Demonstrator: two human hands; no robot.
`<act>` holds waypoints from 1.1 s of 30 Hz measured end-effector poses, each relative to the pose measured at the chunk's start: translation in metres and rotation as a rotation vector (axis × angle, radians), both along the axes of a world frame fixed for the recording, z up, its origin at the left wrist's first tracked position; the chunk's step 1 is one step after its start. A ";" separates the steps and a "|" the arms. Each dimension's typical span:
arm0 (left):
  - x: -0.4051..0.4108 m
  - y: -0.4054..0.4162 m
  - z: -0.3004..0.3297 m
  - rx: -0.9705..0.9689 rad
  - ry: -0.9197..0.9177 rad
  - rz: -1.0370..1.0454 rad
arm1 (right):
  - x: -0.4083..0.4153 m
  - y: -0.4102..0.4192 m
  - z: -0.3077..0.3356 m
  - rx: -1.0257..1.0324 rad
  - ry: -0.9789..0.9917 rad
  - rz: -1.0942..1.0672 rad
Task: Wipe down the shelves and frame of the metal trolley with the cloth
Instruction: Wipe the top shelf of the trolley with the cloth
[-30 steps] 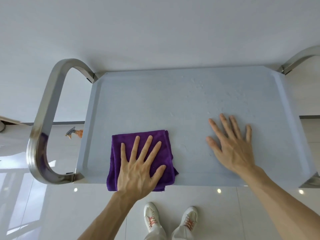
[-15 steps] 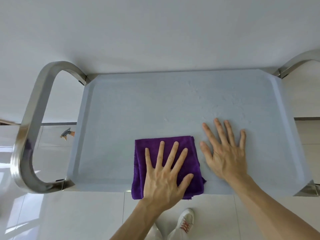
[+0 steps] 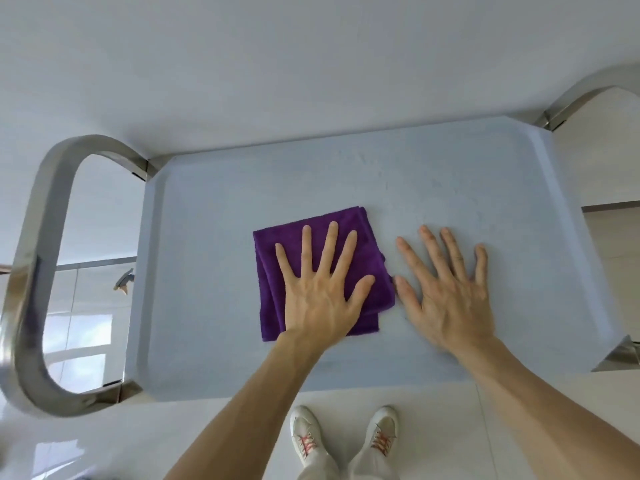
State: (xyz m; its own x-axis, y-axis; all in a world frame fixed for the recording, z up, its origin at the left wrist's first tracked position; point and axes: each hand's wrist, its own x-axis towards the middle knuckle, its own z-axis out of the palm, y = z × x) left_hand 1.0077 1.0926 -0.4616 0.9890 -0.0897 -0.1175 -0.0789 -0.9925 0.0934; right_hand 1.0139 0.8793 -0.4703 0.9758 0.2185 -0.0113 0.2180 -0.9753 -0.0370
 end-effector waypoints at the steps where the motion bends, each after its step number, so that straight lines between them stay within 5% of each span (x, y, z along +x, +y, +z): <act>1: -0.016 0.002 0.000 -0.008 -0.002 -0.069 | 0.000 0.001 0.000 -0.007 0.004 0.003; 6: -0.030 0.055 0.001 0.004 0.003 -0.325 | 0.002 0.001 -0.002 0.008 -0.010 -0.011; 17: 0.108 0.014 -0.003 -0.010 0.016 0.177 | 0.001 0.000 -0.002 0.019 -0.008 -0.009; 28: 0.012 0.084 -0.002 0.012 -0.052 -0.383 | 0.002 0.002 0.002 0.026 -0.008 -0.011; 33: 0.080 0.092 0.001 0.003 -0.035 -0.004 | 0.002 0.001 0.001 0.021 -0.017 -0.023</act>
State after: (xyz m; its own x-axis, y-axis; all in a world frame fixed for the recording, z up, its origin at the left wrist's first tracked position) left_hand 1.0874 1.1847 -0.4610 0.9922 -0.0936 -0.0829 -0.0863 -0.9924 0.0879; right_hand 1.0160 0.8803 -0.4695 0.9806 0.1960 0.0101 0.1963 -0.9791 -0.0541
